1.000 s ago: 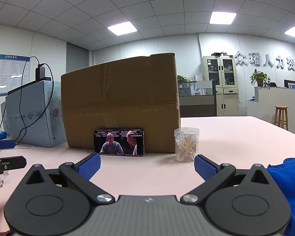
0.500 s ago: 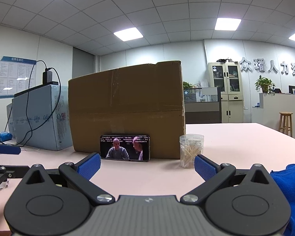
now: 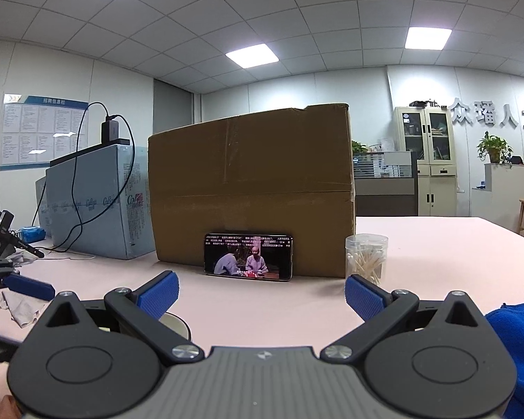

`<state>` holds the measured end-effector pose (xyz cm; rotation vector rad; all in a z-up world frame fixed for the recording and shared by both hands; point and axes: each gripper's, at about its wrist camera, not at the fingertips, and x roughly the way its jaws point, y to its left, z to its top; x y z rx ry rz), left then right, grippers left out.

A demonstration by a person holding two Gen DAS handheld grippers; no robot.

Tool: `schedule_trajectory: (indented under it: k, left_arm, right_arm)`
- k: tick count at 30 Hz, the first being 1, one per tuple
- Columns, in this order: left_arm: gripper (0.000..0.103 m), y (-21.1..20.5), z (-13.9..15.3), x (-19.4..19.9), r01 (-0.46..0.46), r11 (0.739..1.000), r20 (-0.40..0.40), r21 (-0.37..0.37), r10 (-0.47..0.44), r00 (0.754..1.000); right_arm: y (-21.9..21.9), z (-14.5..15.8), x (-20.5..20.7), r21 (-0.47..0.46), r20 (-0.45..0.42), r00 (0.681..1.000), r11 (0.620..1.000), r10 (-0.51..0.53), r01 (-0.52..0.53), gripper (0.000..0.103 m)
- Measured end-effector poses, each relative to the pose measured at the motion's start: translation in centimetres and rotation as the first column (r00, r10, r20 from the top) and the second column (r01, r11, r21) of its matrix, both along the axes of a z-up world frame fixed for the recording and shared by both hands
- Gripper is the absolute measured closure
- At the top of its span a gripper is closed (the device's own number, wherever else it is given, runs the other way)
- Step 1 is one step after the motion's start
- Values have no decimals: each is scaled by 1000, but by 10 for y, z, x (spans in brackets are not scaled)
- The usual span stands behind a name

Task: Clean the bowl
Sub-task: 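Move the left tool toward the dark blue bowl and brown cloth, then grasp the brown cloth with the left gripper and lower it into the bowl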

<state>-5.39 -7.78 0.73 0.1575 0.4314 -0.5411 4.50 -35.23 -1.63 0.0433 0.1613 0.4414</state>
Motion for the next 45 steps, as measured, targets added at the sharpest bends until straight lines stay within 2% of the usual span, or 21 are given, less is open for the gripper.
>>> schedule_trajectory:
  k: [9,14,16,19,20,22,23,24,25,27,29,36,42,45]
  left_arm:
    - [2,-39,-12,-15,178,982,-97,62,-172,980]
    - [9,-48,-22,-14,223,971,-170,84,-206,964]
    - [13,-45,-25,-12,212,974,-194,80,-193,962]
    - [25,-37,-29,-6,185,982,-239,31,-173,955]
    - [31,-35,-29,-6,175,984,-239,26,-164,957]
    - [51,-32,-29,-6,157,987,-230,22,-148,962]
    - [67,-30,-28,-5,149,989,-232,11,-143,962]
    - [76,-28,-28,-5,142,990,-235,4,-137,962]
    - [79,-26,-27,-4,136,991,-237,0,-132,962]
    - [87,-23,-25,-4,134,991,-235,-11,-133,963]
    - [90,-21,-21,-4,131,991,-221,-24,-133,966]
    - [91,-14,10,-8,130,990,-96,-55,-135,986]
    - [91,-15,35,15,77,997,23,23,-78,997]
    - [91,-17,40,38,67,997,33,46,-68,997]
  right_arm:
    - [0,-1,0,9,-25,1000,1000,4,-4,0]
    - [1,-2,-1,8,-31,1000,1000,3,-3,0]
    - [1,-2,0,8,-34,999,1000,4,-3,0]
    - [1,-2,1,7,-38,999,1000,2,-2,0]
    - [1,-2,1,7,-39,999,1000,2,-2,0]
    - [1,-2,1,8,-41,999,1000,2,-1,0]
    - [1,-3,1,8,-41,999,1000,1,-1,0]
    - [1,-3,1,8,-42,999,1000,1,-1,0]
    - [1,-3,2,8,-43,999,1000,1,0,0]
    - [1,-3,2,9,-45,999,1000,0,0,0]
    - [1,-4,3,9,-45,999,1000,0,1,0]
    - [1,-5,4,12,-50,999,1000,-2,2,0]
    - [0,-6,4,20,-58,998,1000,-4,5,0]
    - [-2,-6,5,29,-64,998,1000,-3,4,0]
